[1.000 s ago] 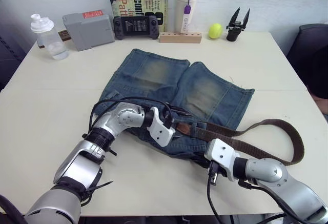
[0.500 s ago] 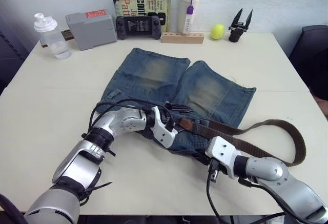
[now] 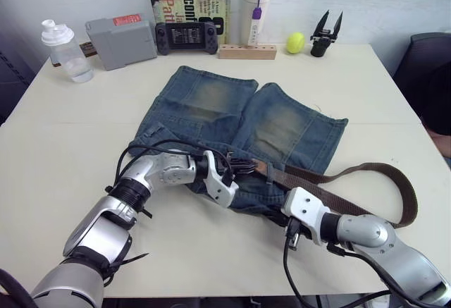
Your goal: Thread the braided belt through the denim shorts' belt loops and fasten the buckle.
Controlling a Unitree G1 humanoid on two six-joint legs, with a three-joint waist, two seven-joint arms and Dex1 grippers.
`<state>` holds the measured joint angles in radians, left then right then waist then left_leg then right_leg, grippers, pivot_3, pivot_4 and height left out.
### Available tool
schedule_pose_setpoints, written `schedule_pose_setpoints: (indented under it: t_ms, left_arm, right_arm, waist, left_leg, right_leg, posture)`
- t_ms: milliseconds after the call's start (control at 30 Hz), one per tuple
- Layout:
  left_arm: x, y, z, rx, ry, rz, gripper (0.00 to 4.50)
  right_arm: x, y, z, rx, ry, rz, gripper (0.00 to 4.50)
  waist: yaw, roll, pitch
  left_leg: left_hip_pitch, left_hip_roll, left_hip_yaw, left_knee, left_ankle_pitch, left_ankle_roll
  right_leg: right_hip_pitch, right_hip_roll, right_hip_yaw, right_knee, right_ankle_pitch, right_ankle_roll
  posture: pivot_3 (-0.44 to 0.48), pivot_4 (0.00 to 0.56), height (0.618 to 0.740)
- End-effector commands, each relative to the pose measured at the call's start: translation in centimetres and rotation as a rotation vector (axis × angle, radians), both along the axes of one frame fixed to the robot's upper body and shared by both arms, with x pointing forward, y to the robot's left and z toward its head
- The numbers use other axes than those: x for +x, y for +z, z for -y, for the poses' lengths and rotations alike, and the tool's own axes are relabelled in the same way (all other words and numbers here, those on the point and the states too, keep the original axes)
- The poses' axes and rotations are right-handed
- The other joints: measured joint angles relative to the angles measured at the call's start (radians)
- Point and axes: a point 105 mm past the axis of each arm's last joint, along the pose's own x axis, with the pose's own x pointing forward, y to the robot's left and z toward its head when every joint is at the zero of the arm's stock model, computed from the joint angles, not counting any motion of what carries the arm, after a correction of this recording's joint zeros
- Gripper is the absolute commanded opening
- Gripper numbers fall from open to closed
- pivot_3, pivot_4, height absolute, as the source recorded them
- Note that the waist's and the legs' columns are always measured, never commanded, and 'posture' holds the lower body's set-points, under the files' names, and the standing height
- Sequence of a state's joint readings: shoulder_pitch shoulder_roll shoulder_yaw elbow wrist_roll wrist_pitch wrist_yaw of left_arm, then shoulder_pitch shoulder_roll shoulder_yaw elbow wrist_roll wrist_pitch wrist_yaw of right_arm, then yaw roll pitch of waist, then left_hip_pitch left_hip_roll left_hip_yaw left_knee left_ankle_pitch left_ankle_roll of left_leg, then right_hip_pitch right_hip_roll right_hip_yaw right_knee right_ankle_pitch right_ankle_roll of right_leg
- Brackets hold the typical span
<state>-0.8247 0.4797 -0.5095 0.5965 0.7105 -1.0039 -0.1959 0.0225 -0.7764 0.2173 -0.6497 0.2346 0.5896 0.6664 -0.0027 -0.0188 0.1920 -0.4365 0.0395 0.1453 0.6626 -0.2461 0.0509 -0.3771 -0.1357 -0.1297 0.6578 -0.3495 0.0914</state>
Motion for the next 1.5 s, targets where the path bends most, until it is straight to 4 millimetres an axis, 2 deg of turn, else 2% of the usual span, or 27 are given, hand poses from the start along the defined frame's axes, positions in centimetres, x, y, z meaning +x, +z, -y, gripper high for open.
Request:
schedule_pose_setpoints:
  t_ms: [33,267,500,600,667,733,833,967,1067,1100,1167,1267,1367,1433,1500]
  left_arm:
    - [0.2,0.6,-1.3,0.013,0.033,0.004,0.05]
    - [0.9,2.0,-5.0,0.116,0.169,-0.026,0.05]
    - [1.4,3.8,-7.3,0.155,0.297,-0.043,0.05]
    - [1.2,4.6,-7.7,0.162,0.317,-0.035,0.05]
    - [1.2,6.3,-7.5,0.149,0.328,-0.005,0.05]
    - [1.1,8.4,-6.3,0.117,0.321,0.023,0.05]
    - [0.7,9.3,-5.0,0.119,0.311,0.007,0.05]
    - [0.0,8.0,-5.1,0.194,0.362,-0.097,0.05]
    - [0.2,7.2,-6.6,0.236,0.459,-0.171,0.05]
    - [0.3,7.3,-6.9,0.233,0.48,-0.18,0.05]
    - [0.5,7.7,-6.7,0.11,0.505,-0.241,0.05]
    - [0.2,5.7,-4.2,-0.061,0.48,-0.46,0.05]
    - [-0.3,3.8,-2.3,-0.104,0.452,-0.578,0.05]
    - [-0.4,3.7,-1.6,-0.131,0.446,-0.616,0.05]
    - [-0.7,4.3,-1.8,-0.103,0.437,-0.575,0.05]
  right_arm:
    - [0.3,-0.4,0.5,-0.022,-0.023,-0.015,0.0]
    - [1.5,-0.9,1.8,-0.037,-0.121,-0.057,0.0]
    - [2.0,-1.0,2.4,-0.027,-0.173,-0.109,0.0]
    - [2.2,-1.1,2.6,-0.023,-0.192,-0.124,0.0]
    - [2.4,-1.1,2.7,-0.02,-0.207,-0.133,0.0]
    - [2.7,-1.2,2.8,-0.022,-0.219,-0.138,0.0]
    - [3.0,-1.3,2.7,-0.023,-0.227,-0.144,0.0]
    - [3.3,-1.4,2.6,-0.028,-0.22,-0.148,0.0]
    - [3.4,-1.5,2.6,-0.031,-0.218,-0.151,0.0]
    - [3.4,-1.6,2.6,-0.032,-0.218,-0.152,0.0]
    - [3.6,-1.6,2.4,-0.027,-0.215,-0.151,0.0]
    - [3.8,-1.4,1.6,-0.007,-0.199,-0.145,0.0]
    - [3.9,-1.3,1.2,-0.001,-0.188,-0.143,0.0]
    - [3.9,-1.3,1.2,-0.003,-0.187,-0.143,0.0]
    - [3.9,-1.3,1.5,-0.007,-0.19,-0.144,0.0]
  waist:
    - [-0.001,0.0,0.0]
    - [-0.005,0.0,0.0]
    - [-0.001,0.0,0.0]
    - [-0.003,0.0,0.0]
    - [-0.002,0.0,0.0]
    - [0.0,0.0,0.0]
    - [0.006,-0.001,-0.001]
    - [0.002,-0.001,-0.001]
    - [0.001,-0.001,-0.001]
    - [0.001,-0.001,-0.001]
    - [0.001,-0.001,-0.001]
    - [0.002,-0.003,-0.002]
    - [0.001,-0.005,-0.003]
    - [0.0,-0.005,-0.003]
    - [-0.001,-0.005,-0.003]
  left_leg:
    - [0.0,0.0,0.0,0.0,0.0,-0.001]
    - [0.0,0.002,0.001,0.0,0.001,-0.004]
    - [0.0,0.002,0.0,0.0,0.001,-0.004]
    - [0.0,0.002,0.001,0.0,0.001,-0.005]
    - [0.0,0.002,0.001,0.0,0.001,-0.005]
    - [0.0,0.002,0.001,0.0,0.001,-0.005]
    - [-0.001,0.001,0.0,0.001,0.001,-0.005]
    - [-0.001,0.001,0.001,0.001,0.001,-0.005]
    - [-0.001,0.001,0.001,0.001,0.001,-0.005]
    - [0.0,0.001,0.001,0.001,0.001,-0.005]
    - [0.0,0.001,0.001,0.001,0.001,-0.006]
    - [0.001,0.001,0.001,0.001,0.001,-0.005]
    - [0.001,0.002,0.001,0.001,0.001,-0.006]
    - [0.001,0.002,0.001,0.001,0.001,-0.006]
    - [0.001,0.003,0.001,0.001,0.001,-0.006]
  right_leg:
    - [0.0,0.0,0.0,0.0,0.0,0.0]
    - [0.0,0.002,0.0,0.0,0.0,-0.001]
    - [0.0,0.001,0.001,0.0,0.0,-0.001]
    - [-0.001,0.002,0.001,0.001,-0.001,-0.001]
    - [-0.001,0.002,0.001,0.001,-0.001,-0.001]
    - [-0.001,0.002,0.001,0.001,-0.001,-0.001]
    - [-0.001,0.002,0.0,0.001,0.0,-0.001]
    - [0.0,0.002,0.0,0.001,-0.001,-0.001]
    - [-0.001,0.003,0.0,0.001,-0.001,-0.001]
    - [-0.001,0.003,0.001,0.001,-0.001,-0.001]
    - [-0.001,0.003,0.001,0.001,-0.001,-0.001]
    - [0.0,0.003,0.003,0.001,-0.001,-0.001]
    - [0.001,0.003,0.008,0.001,-0.001,-0.001]
    - [0.0,0.003,0.009,0.001,-0.001,-0.001]
    - [0.0,0.004,0.009,0.001,-0.001,-0.001]
  posture:
    - [0.0,0.15,0.709]
    - [0.0,0.15,0.709]
    - [0.0,0.15,0.709]
    - [0.0,0.15,0.709]
    - [0.0,0.15,0.709]
    - [0.0,0.15,0.709]
    - [0.0,0.15,0.709]
    - [0.0,0.15,0.709]
    - [0.0,0.15,0.709]
    - [0.0,0.15,0.709]
    - [0.0,0.15,0.709]
    - [0.0,0.15,0.709]
    - [0.0,0.15,0.709]
    - [0.0,0.15,0.709]
    - [0.0,0.15,0.709]
